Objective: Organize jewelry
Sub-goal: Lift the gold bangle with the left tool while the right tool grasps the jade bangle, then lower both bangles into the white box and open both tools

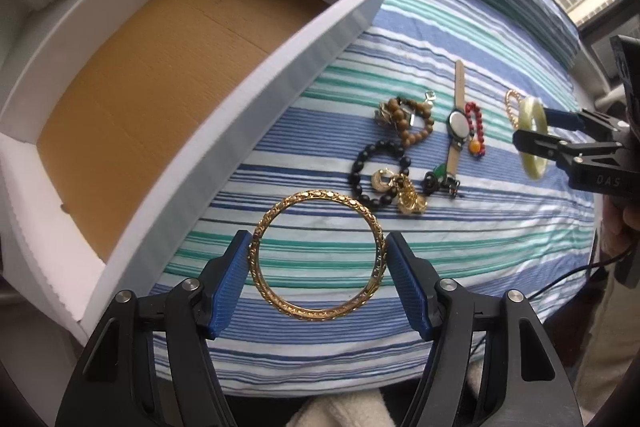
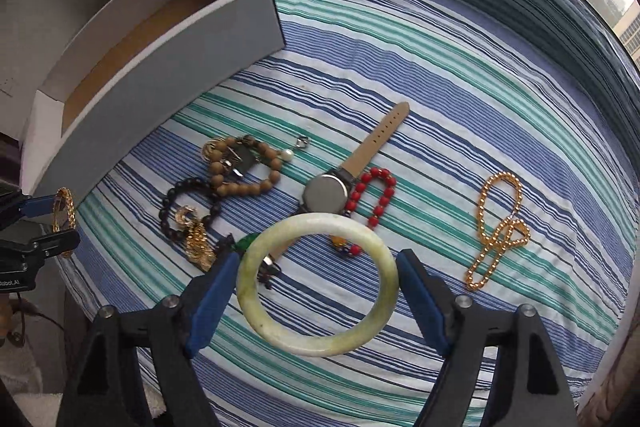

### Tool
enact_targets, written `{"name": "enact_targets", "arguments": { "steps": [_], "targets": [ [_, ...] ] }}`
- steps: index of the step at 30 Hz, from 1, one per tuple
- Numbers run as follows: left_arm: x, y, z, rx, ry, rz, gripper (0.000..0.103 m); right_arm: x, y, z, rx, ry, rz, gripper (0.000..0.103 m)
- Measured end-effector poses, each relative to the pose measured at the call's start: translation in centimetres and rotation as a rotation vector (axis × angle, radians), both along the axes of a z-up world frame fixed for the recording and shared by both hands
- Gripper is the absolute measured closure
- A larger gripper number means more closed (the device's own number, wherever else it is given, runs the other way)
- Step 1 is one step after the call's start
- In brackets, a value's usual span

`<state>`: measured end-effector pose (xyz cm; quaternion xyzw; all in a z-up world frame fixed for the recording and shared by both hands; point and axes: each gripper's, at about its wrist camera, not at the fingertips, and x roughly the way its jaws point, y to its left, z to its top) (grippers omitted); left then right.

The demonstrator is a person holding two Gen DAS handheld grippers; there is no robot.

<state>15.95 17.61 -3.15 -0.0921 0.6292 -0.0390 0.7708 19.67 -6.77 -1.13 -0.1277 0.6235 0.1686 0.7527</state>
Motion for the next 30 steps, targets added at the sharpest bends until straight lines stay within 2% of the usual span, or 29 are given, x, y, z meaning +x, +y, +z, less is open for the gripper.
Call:
{"name": "enact_targets", "arguments": {
  "steps": [3, 6, 8, 11, 14, 18, 22, 26, 27, 28, 30],
  "targets": [
    [-0.5, 3.0, 3.2, 0.009, -0.061, 0.051, 0.034, 1.1, 4.7, 2.9, 0.046, -0.038, 0.075, 0.021],
    [-0.7, 6.8, 5.1, 0.042, -0.109, 0.130, 0.034, 1.5, 10.7, 5.4, 0.096, -0.079, 0.159, 0.021],
    [-0.7, 9.6, 5.4, 0.063, -0.120, 0.194, 0.034, 1.9, 14.6, 6.6, 0.134, -0.102, 0.209, 0.021],
    [-0.5, 13.2, 4.2, 0.087, -0.105, 0.280, 0.034, 2.3, 20.4, 6.9, 0.183, -0.114, 0.279, 0.021],
    [-0.1, 16.0, 1.6, 0.093, -0.060, 0.337, 0.034, 2.6, 25.6, 5.5, 0.202, -0.105, 0.337, 0.021],
    [0.7, 18.7, -2.3, 0.071, 0.015, 0.394, 0.034, 3.1, 30.8, 1.6, 0.149, -0.084, 0.392, 0.021],
    [0.9, 20.3, -5.2, 0.074, 0.073, 0.415, 0.034, 3.9, 33.2, -3.1, 0.067, -0.032, 0.402, 0.021],
    [1.1, 20.7, -7.7, 0.070, 0.135, 0.423, 0.032, 4.3, 33.7, -6.5, -0.001, 0.002, 0.400, 0.021],
    [1.3, 20.4, -7.8, 0.089, 0.130, 0.407, 0.027, 4.4, 33.8, -7.2, -0.013, 0.015, 0.400, 0.020],
    [1.4, 20.1, -7.8, 0.100, 0.126, 0.391, 0.017, 4.4, 33.8, -7.8, -0.021, 0.030, 0.402, 0.020],
    [1.5, 19.6, -7.5, 0.108, 0.118, 0.384, 0.011, 4.5, 33.6, -8.2, -0.011, 0.041, 0.400, 0.020]
  ]
}}
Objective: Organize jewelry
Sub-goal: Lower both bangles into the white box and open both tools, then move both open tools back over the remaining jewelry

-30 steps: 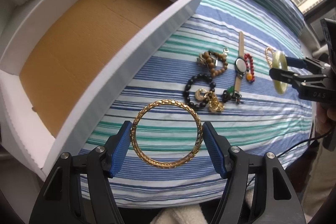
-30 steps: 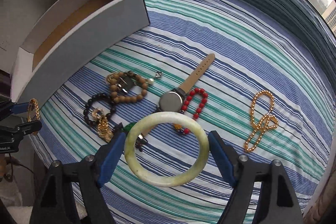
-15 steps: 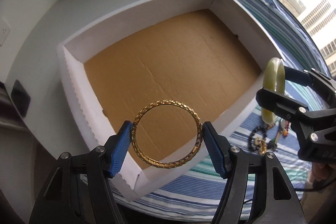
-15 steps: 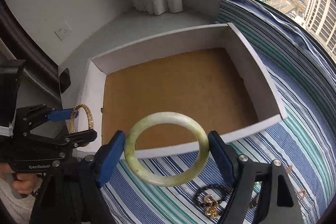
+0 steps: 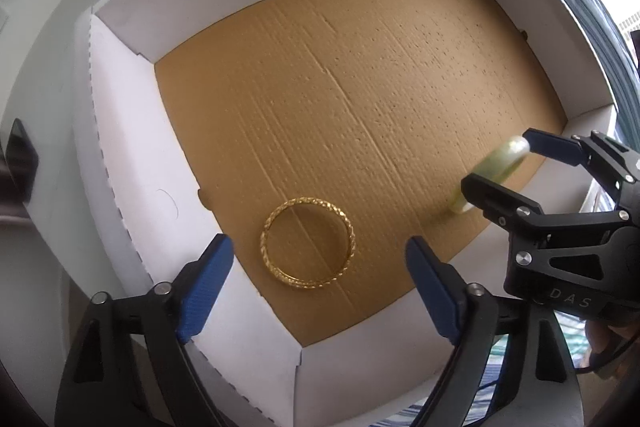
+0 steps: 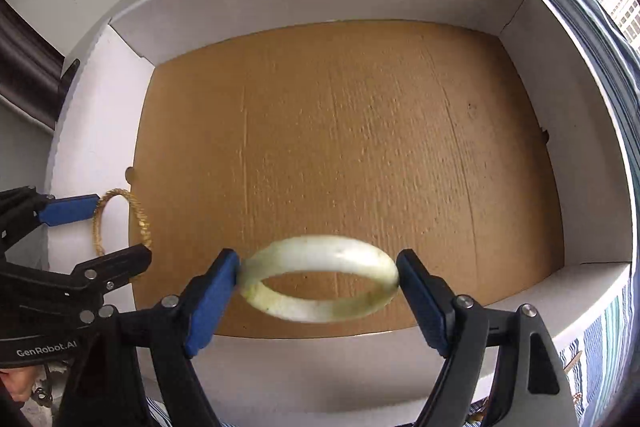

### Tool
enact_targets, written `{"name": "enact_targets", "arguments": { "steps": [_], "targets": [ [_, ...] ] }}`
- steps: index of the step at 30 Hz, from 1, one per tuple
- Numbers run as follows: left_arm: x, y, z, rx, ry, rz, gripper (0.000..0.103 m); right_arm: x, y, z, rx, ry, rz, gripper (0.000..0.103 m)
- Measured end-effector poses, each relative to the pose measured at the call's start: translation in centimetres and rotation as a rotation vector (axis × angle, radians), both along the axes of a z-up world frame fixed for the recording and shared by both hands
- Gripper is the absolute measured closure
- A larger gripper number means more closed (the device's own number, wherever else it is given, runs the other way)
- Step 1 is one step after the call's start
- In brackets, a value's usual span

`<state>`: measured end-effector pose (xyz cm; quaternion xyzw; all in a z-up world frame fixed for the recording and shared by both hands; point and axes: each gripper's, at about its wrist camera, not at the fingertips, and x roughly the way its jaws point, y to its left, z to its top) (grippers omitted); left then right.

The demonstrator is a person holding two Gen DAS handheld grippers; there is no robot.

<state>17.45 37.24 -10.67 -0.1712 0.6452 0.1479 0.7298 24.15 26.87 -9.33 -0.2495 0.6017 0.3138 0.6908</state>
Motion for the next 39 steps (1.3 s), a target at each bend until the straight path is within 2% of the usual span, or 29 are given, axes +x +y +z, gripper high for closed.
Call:
{"name": "enact_targets", "arguments": {
  "steps": [4, 9, 13, 16, 20, 24, 26, 30, 34, 39],
  "targets": [
    [-0.3, -0.1, 1.3, 0.021, -0.034, 0.022, 0.011, 0.2, -1.2, 1.7, 0.044, -0.026, -0.023, 0.020],
    [-2.0, -2.9, 4.8, 0.059, -0.128, -0.021, 0.011, -0.2, -5.6, 6.6, 0.133, -0.076, -0.058, 0.020],
    [-3.1, -8.5, 7.2, 0.089, -0.223, -0.138, 0.009, -1.3, -12.7, 10.3, 0.189, -0.115, -0.133, 0.020],
    [-4.3, -13.3, 8.0, 0.079, -0.267, -0.247, 0.007, -2.4, -18.4, 11.8, 0.185, -0.159, -0.209, 0.020],
    [-5.1, -19.3, 6.3, 0.024, -0.274, -0.362, 0.006, -4.9, -27.5, 12.4, 0.154, -0.192, -0.320, 0.020],
    [-6.9, -24.4, 2.8, 0.012, -0.257, -0.441, 0.006, -8.9, -35.9, 11.2, 0.116, -0.241, -0.443, 0.020],
    [-7.6, -26.4, 0.7, -0.007, -0.222, -0.461, 0.006, -11.4, -39.6, 10.0, 0.089, -0.266, -0.515, 0.020],
    [-9.0, -29.5, -2.2, -0.051, -0.164, -0.478, 0.006, -16.7, -46.3, 6.5, 0.078, -0.248, -0.663, 0.020],
    [-9.6, -31.5, -3.3, -0.031, -0.140, -0.517, 0.006, -20.8, -50.4, 2.9, 0.085, -0.166, -0.790, 0.020],
    [-9.5, -32.0, -3.0, -0.010, -0.140, -0.519, 0.006, -22.2, -52.0, 0.6, 0.061, -0.133, -0.819, 0.020]
  ]
}}
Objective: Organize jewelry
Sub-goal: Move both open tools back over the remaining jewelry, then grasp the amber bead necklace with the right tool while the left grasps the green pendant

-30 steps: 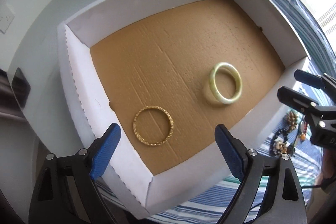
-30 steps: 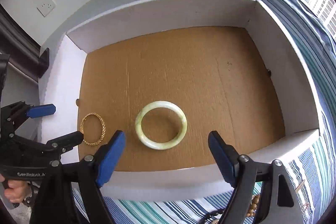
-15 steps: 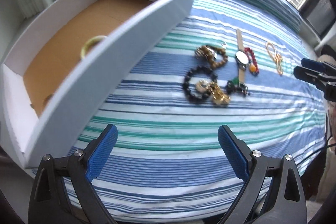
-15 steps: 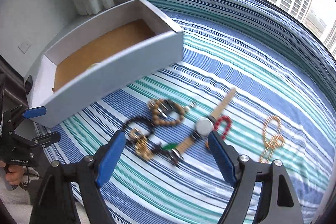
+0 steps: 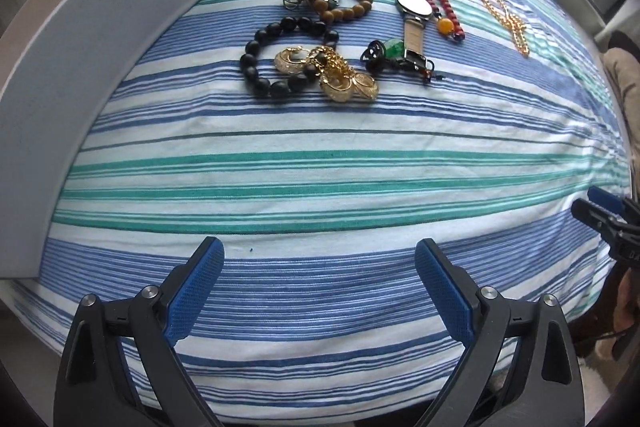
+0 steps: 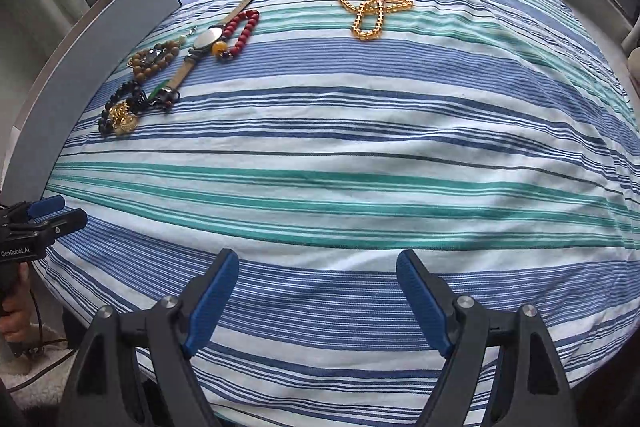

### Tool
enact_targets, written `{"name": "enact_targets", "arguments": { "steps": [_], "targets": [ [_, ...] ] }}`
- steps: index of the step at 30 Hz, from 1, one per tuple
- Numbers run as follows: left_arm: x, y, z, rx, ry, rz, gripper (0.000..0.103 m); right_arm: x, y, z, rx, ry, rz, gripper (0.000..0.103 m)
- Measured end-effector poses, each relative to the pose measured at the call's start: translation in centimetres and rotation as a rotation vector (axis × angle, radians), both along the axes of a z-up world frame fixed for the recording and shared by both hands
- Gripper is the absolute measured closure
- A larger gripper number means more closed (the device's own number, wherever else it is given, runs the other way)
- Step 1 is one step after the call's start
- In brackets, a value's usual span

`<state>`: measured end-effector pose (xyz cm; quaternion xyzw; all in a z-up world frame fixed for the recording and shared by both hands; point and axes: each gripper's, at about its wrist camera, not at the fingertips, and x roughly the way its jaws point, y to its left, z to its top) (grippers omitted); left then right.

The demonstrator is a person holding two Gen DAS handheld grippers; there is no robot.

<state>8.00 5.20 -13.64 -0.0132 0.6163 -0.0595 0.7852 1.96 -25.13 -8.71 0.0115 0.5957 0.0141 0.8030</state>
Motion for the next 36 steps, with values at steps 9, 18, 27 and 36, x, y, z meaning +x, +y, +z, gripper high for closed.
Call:
{"name": "enact_targets", "arguments": {
  "steps": [9, 18, 27, 36],
  "targets": [
    [0.5, 1.6, 0.1, 0.016, -0.004, 0.054, 0.006, 8.6, -2.4, 1.8, 0.044, -0.071, -0.028, 0.020],
    [0.1, 3.7, -1.1, 0.010, 0.024, 0.112, 0.006, 22.9, -4.6, -0.2, -0.015, -0.042, -0.169, 0.020],
    [0.1, 5.8, -1.9, 0.017, 0.035, 0.149, 0.006, 26.5, -2.0, -2.6, -0.138, -0.047, -0.157, 0.023],
    [2.7, 6.2, -0.5, 0.007, 0.007, 0.117, 0.006, 24.1, -3.1, -0.8, -0.099, -0.073, -0.155, 0.088]
  ]
}}
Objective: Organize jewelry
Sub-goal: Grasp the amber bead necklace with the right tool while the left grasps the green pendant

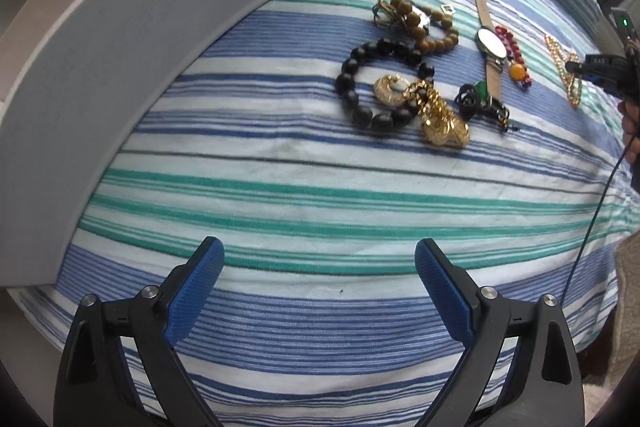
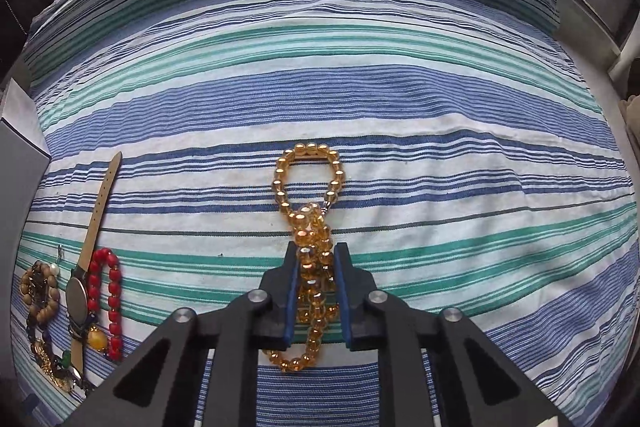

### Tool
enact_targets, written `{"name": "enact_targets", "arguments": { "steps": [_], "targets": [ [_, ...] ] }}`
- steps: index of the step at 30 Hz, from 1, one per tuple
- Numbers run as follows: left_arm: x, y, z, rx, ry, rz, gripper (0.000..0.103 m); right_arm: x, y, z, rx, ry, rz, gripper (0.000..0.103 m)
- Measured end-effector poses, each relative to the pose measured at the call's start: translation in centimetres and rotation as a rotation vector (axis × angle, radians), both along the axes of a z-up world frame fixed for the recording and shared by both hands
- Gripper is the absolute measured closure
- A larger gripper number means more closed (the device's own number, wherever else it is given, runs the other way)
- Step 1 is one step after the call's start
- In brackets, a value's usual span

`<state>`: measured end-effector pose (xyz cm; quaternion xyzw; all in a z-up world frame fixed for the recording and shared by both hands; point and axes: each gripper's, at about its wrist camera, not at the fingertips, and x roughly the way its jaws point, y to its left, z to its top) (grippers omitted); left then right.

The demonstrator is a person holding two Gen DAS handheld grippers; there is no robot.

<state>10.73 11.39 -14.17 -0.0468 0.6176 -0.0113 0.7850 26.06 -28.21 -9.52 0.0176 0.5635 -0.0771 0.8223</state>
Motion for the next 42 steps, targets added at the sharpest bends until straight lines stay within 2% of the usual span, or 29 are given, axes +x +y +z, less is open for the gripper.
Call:
{"name": "enact_targets", "arguments": {
  "steps": [2, 6, 9, 14, 17, 18, 19, 22, 26, 28, 32, 34, 37, 42],
  "targets": [
    [1.7, 0.3, 1.1, -0.029, -0.022, -0.010, 0.006, -0.8, -0.4, 0.5, 0.021, -0.003, 0.011, 0.095],
    [4.8, 1.3, 2.5, -0.070, -0.043, -0.015, 0.006, -2.7, -0.6, 1.3, 0.047, -0.006, 0.026, 0.095],
    [6.6, 1.6, 3.0, -0.096, -0.036, -0.025, 0.007, -2.3, -1.1, 2.0, 0.068, -0.011, 0.031, 0.095],
    [8.4, -0.2, 3.6, -0.092, -0.027, -0.107, 0.011, -3.1, -1.9, 2.3, 0.106, -0.013, 0.025, 0.095],
    [8.8, -2.2, 3.1, -0.081, -0.008, -0.189, 0.027, -4.0, -2.0, 2.5, 0.130, -0.014, 0.024, 0.095],
    [8.9, -2.9, 2.8, -0.084, 0.007, -0.211, 0.035, -3.6, -2.3, 2.6, 0.134, -0.014, 0.026, 0.095],
    [9.0, -3.4, 2.5, -0.088, 0.025, -0.227, 0.045, -3.7, -2.2, 2.7, 0.139, -0.015, 0.027, 0.095],
    [9.6, -5.1, 2.1, -0.102, 0.054, -0.258, 0.061, -4.2, -2.5, 2.8, 0.157, -0.009, 0.025, 0.095],
    [10.7, -8.2, 2.0, -0.099, 0.066, -0.325, 0.066, -3.9, -3.0, 3.2, 0.165, -0.004, 0.020, 0.095],
    [11.4, -9.6, 1.1, -0.073, 0.093, -0.345, 0.070, -4.0, -3.0, 3.2, 0.175, 0.000, 0.019, 0.095],
    [12.2, -10.6, -0.9, -0.007, 0.138, -0.351, 0.072, -4.3, -2.8, 3.4, 0.190, -0.005, 0.022, 0.095],
    [12.2, -10.8, -1.4, -0.029, 0.154, -0.359, 0.086, -4.4, -2.8, 3.6, 0.195, -0.008, 0.025, 0.095],
    [12.0, -10.8, -1.1, -0.042, 0.148, -0.360, 0.098, -4.6, -2.9, 3.9, 0.195, -0.012, 0.024, 0.095],
    [11.8, -10.2, 0.8, -0.087, 0.121, -0.334, 0.101, -4.8, -3.3, 4.4, 0.203, -0.014, 0.020, 0.095]
  ]
}}
